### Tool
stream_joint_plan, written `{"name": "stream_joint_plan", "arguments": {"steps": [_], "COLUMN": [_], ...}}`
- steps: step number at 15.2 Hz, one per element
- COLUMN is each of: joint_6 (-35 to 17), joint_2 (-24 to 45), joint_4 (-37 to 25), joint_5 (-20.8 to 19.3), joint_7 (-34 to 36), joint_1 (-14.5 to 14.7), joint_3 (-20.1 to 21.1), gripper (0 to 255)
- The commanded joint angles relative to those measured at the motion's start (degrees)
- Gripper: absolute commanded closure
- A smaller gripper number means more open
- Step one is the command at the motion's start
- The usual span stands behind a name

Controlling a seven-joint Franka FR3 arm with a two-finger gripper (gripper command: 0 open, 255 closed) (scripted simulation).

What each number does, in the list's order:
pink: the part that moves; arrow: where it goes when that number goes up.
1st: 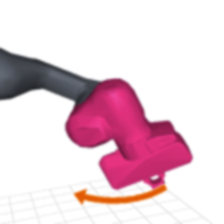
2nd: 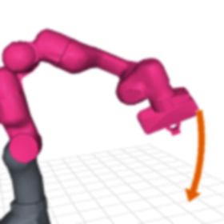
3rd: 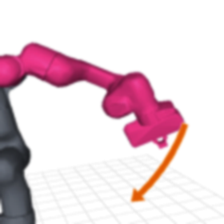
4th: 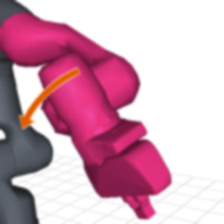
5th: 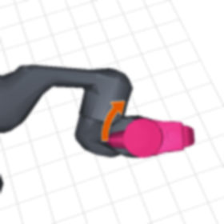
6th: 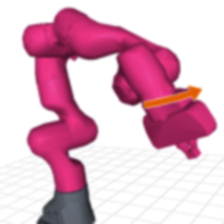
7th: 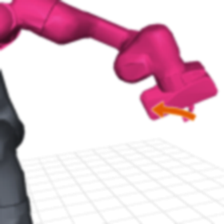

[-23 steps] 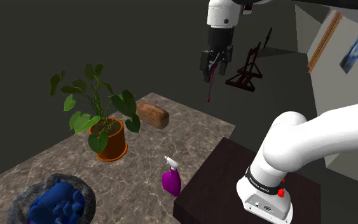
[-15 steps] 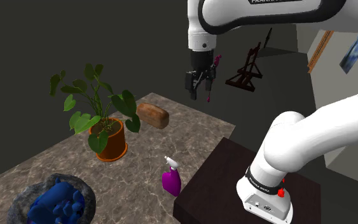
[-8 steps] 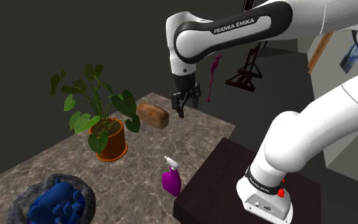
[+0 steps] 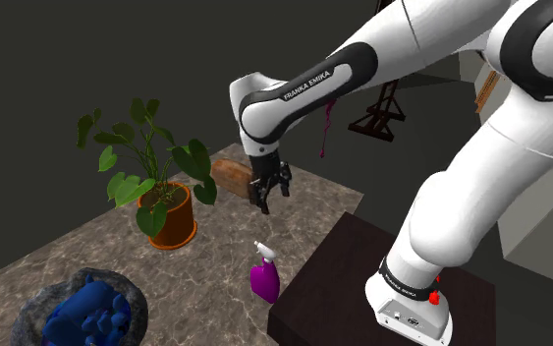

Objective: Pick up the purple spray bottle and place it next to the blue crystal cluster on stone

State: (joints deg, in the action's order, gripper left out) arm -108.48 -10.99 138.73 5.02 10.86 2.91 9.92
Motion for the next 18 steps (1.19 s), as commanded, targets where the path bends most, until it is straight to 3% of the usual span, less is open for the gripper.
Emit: {"name": "stream_joint_plan", "arguments": {"steps": [1, 14, 18], "joint_6": [-2.4, -12.9, -15.5], "joint_2": [4.8, 34.6, 37.1], "joint_4": [-0.9, -10.3, -9.7], "joint_5": [0.1, -1.3, -1.5], "joint_7": [0.4, 2.4, 2.5], "joint_1": [0.4, 4.1, 4.6], "joint_3": [0.7, 3.0, 2.9], "gripper": [0, 0, 0]}}
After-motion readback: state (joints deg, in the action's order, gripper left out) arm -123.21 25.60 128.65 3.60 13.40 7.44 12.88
